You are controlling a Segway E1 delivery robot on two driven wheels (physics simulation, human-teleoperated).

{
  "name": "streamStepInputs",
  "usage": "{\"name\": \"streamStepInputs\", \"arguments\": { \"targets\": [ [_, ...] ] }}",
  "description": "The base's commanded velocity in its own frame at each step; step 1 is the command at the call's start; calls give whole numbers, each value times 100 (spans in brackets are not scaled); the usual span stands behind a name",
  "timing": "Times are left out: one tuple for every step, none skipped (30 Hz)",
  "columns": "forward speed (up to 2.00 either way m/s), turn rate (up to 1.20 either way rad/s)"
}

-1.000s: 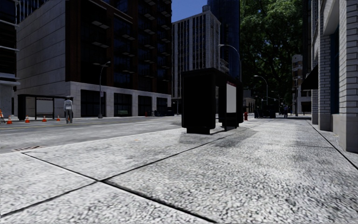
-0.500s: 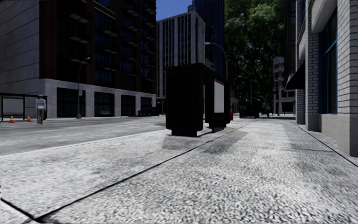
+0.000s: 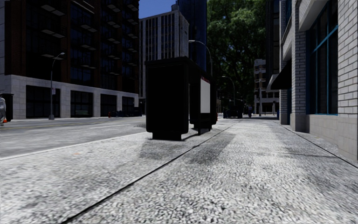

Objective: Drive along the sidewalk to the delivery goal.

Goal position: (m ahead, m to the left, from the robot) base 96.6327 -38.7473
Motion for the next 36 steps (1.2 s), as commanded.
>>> {"name": "streamStepInputs", "arguments": {
  "targets": [
    [160, -31],
    [167, -31],
    [167, -31],
    [179, -31],
    [189, -31],
    [192, -31],
    [193, -31],
    [193, -31],
    [194, -31],
    [200, -31],
    [200, -31],
    [200, -31],
    [200, -31],
    [200, -31],
    [200, -31],
    [200, -31],
    [200, -30],
    [200, -30],
    [200, -29],
    [200, -29],
    [200, -29],
    [200, -29],
    [200, -29],
    [200, -29],
    [200, -29],
    [200, -29],
    [200, -29],
    [200, -29],
    [200, -29],
    [200, -29],
    [200, -29],
    [200, -29],
    [200, -29],
    [200, -29],
    [200, -29],
    [200, -29]
  ]
}}
